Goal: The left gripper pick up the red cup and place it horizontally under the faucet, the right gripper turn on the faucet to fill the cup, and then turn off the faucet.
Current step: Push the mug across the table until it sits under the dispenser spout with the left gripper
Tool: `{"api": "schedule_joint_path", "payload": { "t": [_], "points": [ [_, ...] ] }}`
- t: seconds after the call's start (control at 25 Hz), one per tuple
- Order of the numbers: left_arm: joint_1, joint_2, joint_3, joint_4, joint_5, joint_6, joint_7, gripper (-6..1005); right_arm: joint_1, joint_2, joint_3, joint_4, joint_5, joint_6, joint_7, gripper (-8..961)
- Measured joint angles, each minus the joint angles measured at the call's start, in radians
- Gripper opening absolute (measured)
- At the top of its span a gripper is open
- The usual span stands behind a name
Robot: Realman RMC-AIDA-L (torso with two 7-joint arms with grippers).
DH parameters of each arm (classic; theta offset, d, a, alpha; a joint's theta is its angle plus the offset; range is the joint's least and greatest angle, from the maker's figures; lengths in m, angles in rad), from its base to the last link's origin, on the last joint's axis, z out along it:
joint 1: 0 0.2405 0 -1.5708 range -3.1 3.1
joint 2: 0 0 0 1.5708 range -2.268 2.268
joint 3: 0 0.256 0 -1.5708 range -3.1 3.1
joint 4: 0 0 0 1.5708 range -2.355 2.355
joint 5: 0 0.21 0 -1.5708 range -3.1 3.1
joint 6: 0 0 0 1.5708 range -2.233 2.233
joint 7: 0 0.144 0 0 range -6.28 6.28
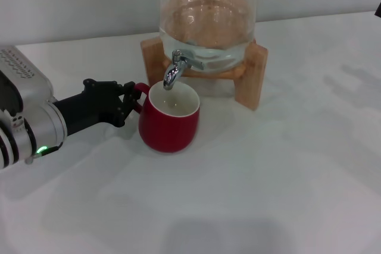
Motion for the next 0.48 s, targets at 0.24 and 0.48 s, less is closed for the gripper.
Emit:
{"api": "schedule_joint_path", "payload": {
  "t": [0.24, 0.48],
  "points": [
    [0.008, 0.0, 0.002, 0.001, 0.0, 0.014, -0.004, 134, 0.0, 0.0, 0.001, 0.002, 0.002, -0.001, -0.005, 721],
    [0.01, 0.0, 0.013, -0.005, 0.0, 0.029, -0.005, 134, 0.0, 0.0, 0.002, 0.003, 0.002, -0.002, -0.006, 720]
  ]
}}
